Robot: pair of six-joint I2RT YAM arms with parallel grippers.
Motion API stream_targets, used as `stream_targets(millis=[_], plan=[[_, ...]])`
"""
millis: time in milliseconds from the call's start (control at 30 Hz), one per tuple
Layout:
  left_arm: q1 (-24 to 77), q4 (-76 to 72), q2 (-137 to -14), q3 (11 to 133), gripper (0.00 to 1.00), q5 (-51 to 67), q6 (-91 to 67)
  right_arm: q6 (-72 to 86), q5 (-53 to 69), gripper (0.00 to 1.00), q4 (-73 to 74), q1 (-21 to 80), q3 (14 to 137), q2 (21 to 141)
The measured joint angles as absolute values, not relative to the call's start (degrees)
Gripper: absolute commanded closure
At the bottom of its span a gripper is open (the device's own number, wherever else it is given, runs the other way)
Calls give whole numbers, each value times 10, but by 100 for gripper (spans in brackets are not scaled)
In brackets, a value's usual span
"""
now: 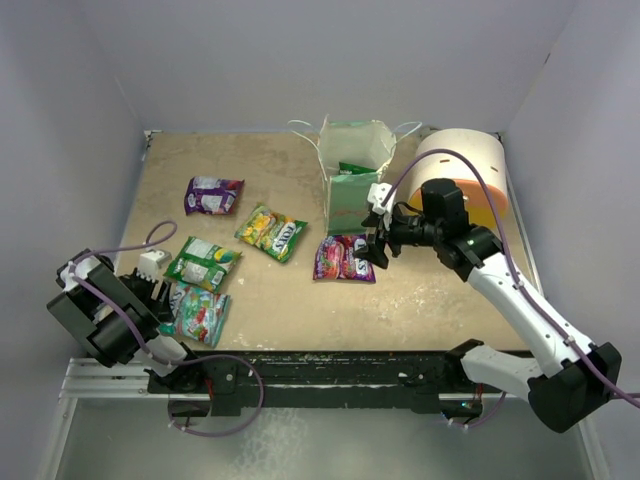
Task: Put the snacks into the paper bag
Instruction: Pick up the snack from the center of the board.
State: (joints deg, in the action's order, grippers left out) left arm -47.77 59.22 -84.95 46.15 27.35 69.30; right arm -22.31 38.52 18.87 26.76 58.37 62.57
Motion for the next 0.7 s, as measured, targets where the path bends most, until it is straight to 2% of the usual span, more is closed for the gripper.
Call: stream_targets(millis=[200, 367, 467, 533, 700], plan=[[-465, 589, -851, 451, 32, 266, 716, -223, 384, 25, 187, 264, 581, 636], [-402, 582, -831, 437, 32, 241, 716, -223, 383, 25, 186, 262, 581, 638], [-375, 583, -828, 435, 34, 233, 710, -223, 383, 25, 185, 261, 581, 638], [-364, 582, -828, 435, 38, 231, 706, -224, 383, 25, 185, 260, 581, 638], [-351, 582, -828, 432, 57, 239, 693, -225, 380, 25, 185, 258, 581, 638]])
